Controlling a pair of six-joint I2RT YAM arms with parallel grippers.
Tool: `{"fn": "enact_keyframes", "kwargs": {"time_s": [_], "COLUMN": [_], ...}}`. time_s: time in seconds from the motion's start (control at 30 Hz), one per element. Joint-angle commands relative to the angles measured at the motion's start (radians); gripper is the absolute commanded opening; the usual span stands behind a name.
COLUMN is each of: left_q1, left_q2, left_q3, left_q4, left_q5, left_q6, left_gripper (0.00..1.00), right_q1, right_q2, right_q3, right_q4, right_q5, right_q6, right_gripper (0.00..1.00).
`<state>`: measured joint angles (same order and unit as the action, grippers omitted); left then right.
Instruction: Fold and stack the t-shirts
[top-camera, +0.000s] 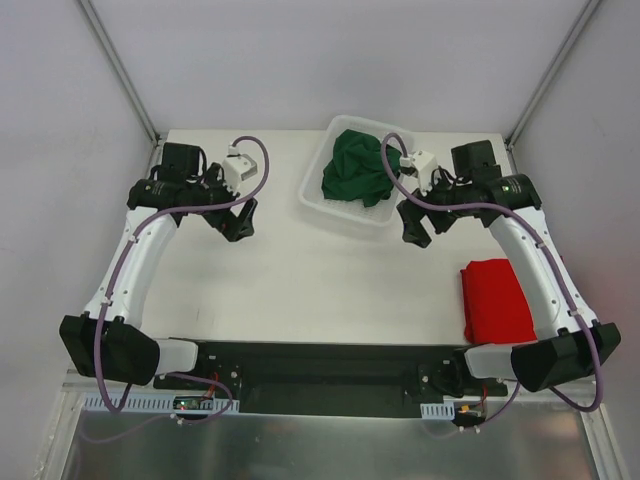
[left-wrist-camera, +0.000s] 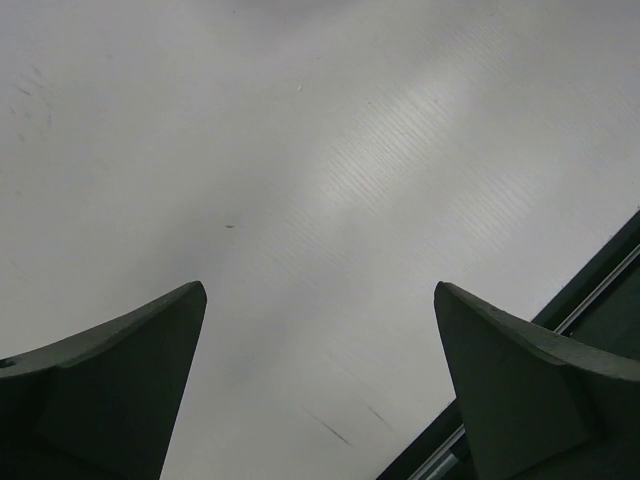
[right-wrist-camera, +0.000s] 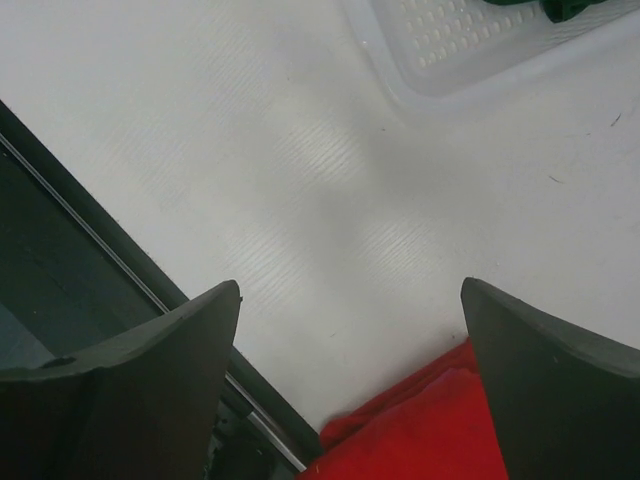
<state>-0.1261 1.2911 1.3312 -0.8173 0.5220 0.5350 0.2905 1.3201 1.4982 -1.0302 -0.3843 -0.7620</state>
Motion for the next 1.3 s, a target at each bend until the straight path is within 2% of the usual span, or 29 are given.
{"fn": "enact_keyframes", "kwargs": {"time_s": [0.0,0.13,0.2,0.27,0.3,0.37,0.43,0.53,0.6,0.73,0.77,0.83,0.9,1.07,1.13,1.2,1.27], "left_q1": [-0.015,-0.015,-0.015,-0.015,-0.015,-0.015,-0.014,-0.007,0.009,0.12,0.184,0.227,0.253,0.255,0.256,0.256,0.258], "left_q2": [0.011,0.011,-0.037,-0.091,-0.14,-0.17,-0.171,-0.184,-0.202,-0.216,-0.225,-0.271,-0.337,-0.466,-0.507,-0.523,-0.52], "left_q3": [0.04,0.053,-0.004,-0.096,-0.13,-0.179,-0.176,-0.196,-0.211,-0.222,-0.227,-0.254,-0.283,-0.392,-0.432,-0.454,-0.477], "left_q4": [-0.02,-0.005,0.041,0.157,0.199,0.265,0.264,0.267,0.286,0.3,0.3,0.303,0.305,0.306,0.308,0.306,0.305], "left_q5": [-0.032,-0.056,-0.06,-0.073,-0.103,-0.192,-0.306,-0.385,-0.444,-0.517,-0.517,-0.517,-0.513,-0.513,-0.517,-0.517,-0.544], "left_q6": [-0.061,-0.064,-0.064,-0.064,-0.081,-0.078,-0.095,-0.131,-0.162,-0.234,-0.237,-0.211,-0.169,-0.125,-0.113,-0.102,-0.099], "left_gripper": [0.99,0.99,0.99,0.99,0.99,0.99,0.99,0.99,0.99,0.99,0.99,0.99,0.99,0.99,0.99,0.99,0.99], "right_q1": [0.013,0.012,0.012,0.013,0.012,0.001,-0.019,-0.016,-0.017,-0.017,-0.016,-0.011,-0.011,-0.01,-0.013,-0.01,0.024], "right_q2": [-0.016,-0.015,-0.006,0.077,0.118,0.178,0.246,0.354,0.422,0.583,0.635,0.672,0.696,0.683,0.654,0.578,0.51], "right_q3": [-0.015,-0.044,-0.087,-0.044,-0.015,0.052,0.082,0.147,0.263,0.465,0.499,0.568,0.568,0.456,0.423,0.331,0.236], "right_q4": [0.05,0.085,0.14,0.109,0.048,0.036,0.07,0.137,0.14,0.144,0.139,0.139,0.177,0.326,0.35,0.374,0.371], "right_q5": [0.062,0.094,0.128,0.203,0.223,0.306,0.286,0.288,0.292,0.289,0.292,0.343,0.361,0.444,0.401,0.284,0.234], "right_q6": [0.055,0.021,0.013,0.012,0.013,0.056,0.119,0.209,0.26,0.384,0.395,0.411,0.412,0.264,0.137,0.031,-0.043], "right_gripper": [0.96,0.96,0.96,0.96,0.96,0.96,0.96,0.96,0.96,0.96,0.96,0.96,0.96,0.96,0.96,0.96,0.96]}}
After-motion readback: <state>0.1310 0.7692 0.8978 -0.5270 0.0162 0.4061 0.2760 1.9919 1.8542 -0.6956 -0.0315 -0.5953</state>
